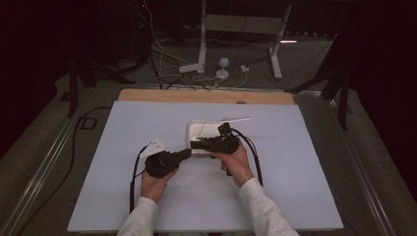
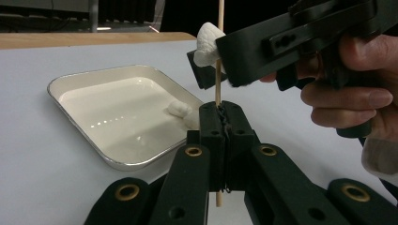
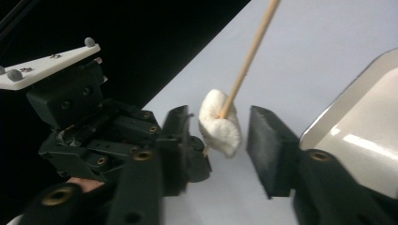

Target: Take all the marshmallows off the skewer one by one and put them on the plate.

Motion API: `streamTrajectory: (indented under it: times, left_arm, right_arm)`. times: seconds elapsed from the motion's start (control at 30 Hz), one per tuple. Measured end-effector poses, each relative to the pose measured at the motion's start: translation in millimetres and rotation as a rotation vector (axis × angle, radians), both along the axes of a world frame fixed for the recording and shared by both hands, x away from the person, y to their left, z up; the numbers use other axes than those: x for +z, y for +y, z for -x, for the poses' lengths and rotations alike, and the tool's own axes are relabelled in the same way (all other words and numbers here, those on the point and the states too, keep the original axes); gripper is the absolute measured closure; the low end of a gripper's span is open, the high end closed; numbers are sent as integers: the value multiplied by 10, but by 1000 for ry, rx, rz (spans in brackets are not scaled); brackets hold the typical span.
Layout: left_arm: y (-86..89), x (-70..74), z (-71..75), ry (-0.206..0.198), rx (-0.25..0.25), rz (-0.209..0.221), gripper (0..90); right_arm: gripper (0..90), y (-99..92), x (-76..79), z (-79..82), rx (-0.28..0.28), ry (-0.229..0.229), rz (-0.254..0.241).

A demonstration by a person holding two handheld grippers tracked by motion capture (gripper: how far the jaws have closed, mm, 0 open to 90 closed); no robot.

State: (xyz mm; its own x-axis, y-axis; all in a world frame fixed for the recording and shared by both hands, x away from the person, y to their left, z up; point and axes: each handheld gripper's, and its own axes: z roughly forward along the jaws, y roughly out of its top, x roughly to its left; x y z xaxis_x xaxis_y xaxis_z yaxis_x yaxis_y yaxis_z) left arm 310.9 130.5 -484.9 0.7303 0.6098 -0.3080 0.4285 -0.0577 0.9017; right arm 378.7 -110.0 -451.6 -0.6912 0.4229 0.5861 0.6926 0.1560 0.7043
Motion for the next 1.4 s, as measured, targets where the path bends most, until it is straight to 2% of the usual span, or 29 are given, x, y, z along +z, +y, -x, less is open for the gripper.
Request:
streamTrajectory:
  times: [0.13,0.2,0.37,0.57,0.67,0.7,0.73,0.77,0.8,0.83,0.93,1.03,1.17,1.2,1.3,1.4]
  left_arm:
    - [-4,-4,0,-4,-2,2,890]
    - [-19,-22,-7,5,-7,-17,835]
    - [-77,-38,0,4,-23,-45,887]
    - [-95,-27,9,-8,-8,-103,900]
    - [-98,-36,9,-15,-9,-117,900]
    - [-100,-37,10,-15,-9,-130,900]
    - [-110,-55,15,-16,-11,-164,900]
    - [-110,-80,22,-15,-10,-184,900]
    - [-99,-91,22,-7,-16,-170,900]
    - [-98,-82,25,-15,-19,-165,900]
    - [-132,-51,38,-39,-35,-163,900]
    - [-148,-63,40,-36,-41,-173,900]
    - [-109,-135,29,-12,-28,-229,900]
    - [-86,-151,22,-2,-23,-226,900]
    - [-40,-123,15,-3,-8,-185,900]
    - [-26,-97,21,-7,2,-169,900]
  right_arm:
    - [736,2,4,-3,-2,7,-24]
    - [750,-7,14,0,-6,1,-31]
    - [765,-22,44,6,-4,4,-42]
    - [775,-23,61,19,-7,0,-30]
    - [778,-38,73,13,-18,3,-32]
    - [779,-45,76,12,-21,0,-32]
    - [783,-57,83,14,-30,-5,-38]
    - [785,-102,108,7,-51,-5,-70]
    - [786,-166,143,-12,-76,6,-111]
    - [786,-221,180,-32,-91,7,-119]
    - [786,-297,266,-40,-93,-24,-84]
    - [785,-321,313,-36,-97,-48,-65]
    - [791,-462,377,-75,-160,-48,-137]
    - [792,-523,410,-87,-176,-48,-163]
    - [790,-648,507,-98,-199,-74,-144]
    - [784,-691,522,-98,-210,-89,-106]
